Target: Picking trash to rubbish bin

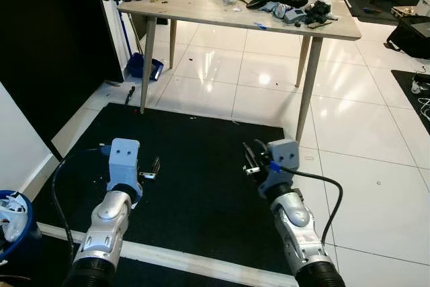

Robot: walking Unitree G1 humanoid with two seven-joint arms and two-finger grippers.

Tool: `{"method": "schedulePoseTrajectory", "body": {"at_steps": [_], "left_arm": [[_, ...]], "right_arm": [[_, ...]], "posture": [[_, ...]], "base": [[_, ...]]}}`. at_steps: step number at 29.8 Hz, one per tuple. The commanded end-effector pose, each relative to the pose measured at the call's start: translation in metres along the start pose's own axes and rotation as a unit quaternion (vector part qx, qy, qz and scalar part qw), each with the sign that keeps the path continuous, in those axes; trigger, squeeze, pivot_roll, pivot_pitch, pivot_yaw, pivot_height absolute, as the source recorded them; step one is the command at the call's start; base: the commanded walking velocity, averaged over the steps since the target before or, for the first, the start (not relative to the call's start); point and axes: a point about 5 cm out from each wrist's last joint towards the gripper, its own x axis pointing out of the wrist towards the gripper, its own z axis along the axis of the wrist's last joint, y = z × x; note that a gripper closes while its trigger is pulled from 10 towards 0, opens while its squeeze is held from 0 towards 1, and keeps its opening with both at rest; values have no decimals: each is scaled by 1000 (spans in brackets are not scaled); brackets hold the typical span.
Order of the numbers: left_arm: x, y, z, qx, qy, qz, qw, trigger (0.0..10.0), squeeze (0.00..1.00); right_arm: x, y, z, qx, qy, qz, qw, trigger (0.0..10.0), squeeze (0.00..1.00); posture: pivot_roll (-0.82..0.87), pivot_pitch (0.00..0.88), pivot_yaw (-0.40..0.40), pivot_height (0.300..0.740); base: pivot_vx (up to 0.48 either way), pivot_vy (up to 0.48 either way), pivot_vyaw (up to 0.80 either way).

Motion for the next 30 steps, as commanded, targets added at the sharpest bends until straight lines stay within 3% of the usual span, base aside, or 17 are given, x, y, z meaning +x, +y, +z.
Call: {"method": "schedulePoseTrajectory", "body": {"at_steps": [1,4,12,30], "left_arm": [[-3,-4,1,-12,-12,-3,1000,10000,0],[-4,-6,8,-23,-42,-13,999,10000,0],[-5,-16,14,-24,-55,-44,997,10000,0],[-6,-18,15,-22,-58,-52,997,10000,0]], "right_arm": [[-4,-6,-6,21,17,-24,999,10000,0],[-8,-9,-6,28,21,-35,999,10000,0],[-9,-8,-8,25,26,-35,999,10000,0],[-8,-9,-7,26,31,-39,998,10000,0]], "posture": [[44,106,34,740],[35,108,35,740],[33,114,32,740],[28,125,31,740]], "base": [[0,0,0],[0,0,0],[0,0,0],[271,0,0]]}}
